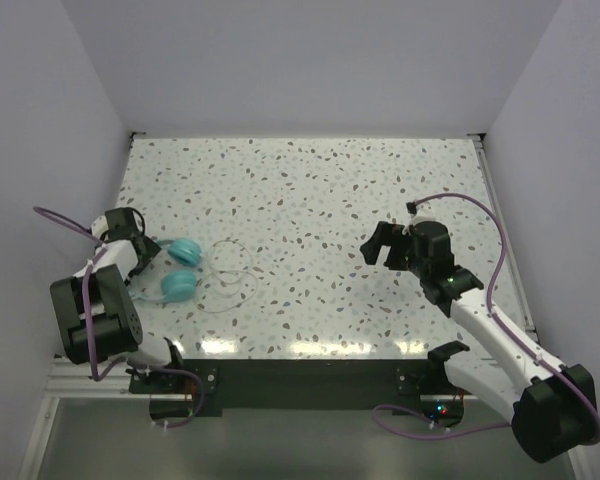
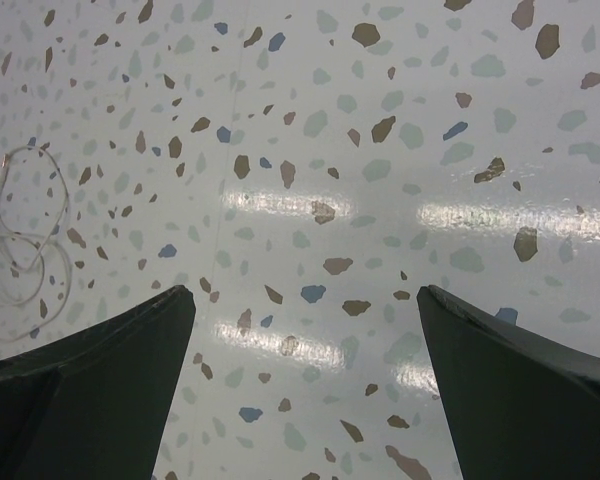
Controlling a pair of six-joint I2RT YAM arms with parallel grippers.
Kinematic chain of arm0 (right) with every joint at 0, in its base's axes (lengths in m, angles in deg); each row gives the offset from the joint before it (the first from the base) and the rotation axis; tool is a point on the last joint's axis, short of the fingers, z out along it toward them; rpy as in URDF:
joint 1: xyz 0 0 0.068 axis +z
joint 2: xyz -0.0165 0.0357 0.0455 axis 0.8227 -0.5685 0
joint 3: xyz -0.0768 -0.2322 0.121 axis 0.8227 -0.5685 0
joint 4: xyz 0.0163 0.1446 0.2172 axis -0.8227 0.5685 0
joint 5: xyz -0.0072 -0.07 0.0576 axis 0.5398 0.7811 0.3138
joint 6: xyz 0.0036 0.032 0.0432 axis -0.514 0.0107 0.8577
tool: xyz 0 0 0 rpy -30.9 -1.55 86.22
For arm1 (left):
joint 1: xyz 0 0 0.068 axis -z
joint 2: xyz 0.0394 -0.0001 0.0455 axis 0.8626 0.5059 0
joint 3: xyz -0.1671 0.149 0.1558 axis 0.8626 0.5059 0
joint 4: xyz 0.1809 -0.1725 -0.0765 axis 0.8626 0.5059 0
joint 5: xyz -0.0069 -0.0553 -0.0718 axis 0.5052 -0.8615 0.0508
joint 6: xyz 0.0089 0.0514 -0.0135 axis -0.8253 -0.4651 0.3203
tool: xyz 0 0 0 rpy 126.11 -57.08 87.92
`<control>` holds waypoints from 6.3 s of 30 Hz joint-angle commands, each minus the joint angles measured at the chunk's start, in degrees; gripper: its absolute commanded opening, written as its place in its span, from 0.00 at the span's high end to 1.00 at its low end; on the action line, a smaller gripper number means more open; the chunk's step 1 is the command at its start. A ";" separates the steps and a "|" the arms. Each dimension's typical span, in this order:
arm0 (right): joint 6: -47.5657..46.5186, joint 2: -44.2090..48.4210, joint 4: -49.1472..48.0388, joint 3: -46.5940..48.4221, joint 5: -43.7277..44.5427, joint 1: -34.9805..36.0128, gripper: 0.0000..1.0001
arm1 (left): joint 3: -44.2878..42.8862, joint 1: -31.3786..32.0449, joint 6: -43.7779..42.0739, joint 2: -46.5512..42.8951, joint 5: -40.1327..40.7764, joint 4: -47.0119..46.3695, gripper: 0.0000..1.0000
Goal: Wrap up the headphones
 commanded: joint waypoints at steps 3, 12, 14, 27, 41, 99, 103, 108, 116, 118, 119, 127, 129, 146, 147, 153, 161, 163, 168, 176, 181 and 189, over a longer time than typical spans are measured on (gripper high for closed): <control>-0.37 0.61 -1.83 -0.08 -1.14 -0.12 0.01 | 6.76 0.56 8.47 -2.01 -10.75 -5.97 0.14; -0.72 1.22 -1.83 -0.08 -1.05 -0.12 0.01 | 10.91 15.85 22.53 -7.91 -10.67 -8.00 0.16; -0.72 1.66 -1.83 -0.26 -0.96 -0.03 0.01 | 10.73 19.72 25.08 -7.83 -9.36 -7.91 0.16; -0.90 2.28 -1.57 -0.17 -1.14 -0.12 0.01 | -2.18 30.54 9.56 0.08 10.15 6.06 0.18; -0.99 2.71 -1.31 -0.26 -0.87 -0.12 0.01 | -5.80 30.54 -19.81 6.94 -3.98 -1.59 0.34; -13.21 -0.11 -8.60 8.01 4.22 22.73 0.02 | -12.28 48.03 -9.63 -26.11 -2.33 15.28 1.00; -12.07 5.24 -10.71 2.83 8.51 22.64 0.02 | -17.47 47.94 -8.22 -25.76 0.58 18.54 1.00; -11.62 8.34 -16.33 0.01 9.15 22.73 0.02 | -27.38 47.94 -7.25 -25.41 0.67 22.13 1.00; -8.99 1.94 -23.71 3.69 3.88 22.73 0.04 | -46.10 47.94 -6.46 -22.77 -1.71 27.15 1.00; -8.03 0.52 -26.42 4.49 2.30 22.64 0.04 | -48.93 47.94 -5.93 -21.63 -2.41 27.68 1.00; -7.24 -0.44 -27.57 4.58 1.51 22.73 0.05 | -51.56 47.94 -5.76 -21.28 -2.76 28.12 1.00; -6.35 -11.41 -37.77 4.49 -2.10 22.73 0.07 | -61.68 47.94 -4.00 -17.06 -6.01 29.35 1.00; -7.40 -14.15 -38.84 5.36 -2.37 22.73 0.08 | -63.53 47.94 -3.48 -16.36 -6.28 29.61 1.00; -4.77 -35.78 -50.26 9.76 0.27 22.82 0.17 | -72.85 47.94 -2.15 -14.15 -7.59 31.73 1.00; -4.59 -36.83 -50.35 10.46 0.62 22.82 0.19 | -73.03 48.03 -1.98 -14.07 -7.60 31.81 1.00; -1.78 -39.56 -54.39 11.17 1.93 23.25 0.36 | -74.26 47.94 -1.19 -13.98 -6.46 31.99 1.00; 1.74 -37.38 -48.80 9.67 9.74 27.38 1.00 | -69.63 47.94 3.46 -15.90 0.39 28.49 1.00; 1.47 -35.35 -34.81 11.77 19.48 31.42 1.00 | -66.19 47.94 5.83 -16.87 3.73 26.46 1.00; 3.58 -33.06 -5.48 19.59 30.13 36.95 1.00 | -52.83 47.50 11.02 -19.16 10.93 18.99 1.00; 1.48 -29.81 21.01 23.30 37.98 43.28 1.00 | -36.49 46.88 14.11 -18.73 17.62 10.20 1.00; -2.21 -27.44 24.70 24.53 34.10 43.74 1.00 | -30.86 46.71 14.64 -18.90 14.56 6.16 1.00; -7.14 -33.75 21.72 25.39 33.67 43.65 1.00 | -28.56 44.96 13.31 -22.06 2.88 8.17 1.00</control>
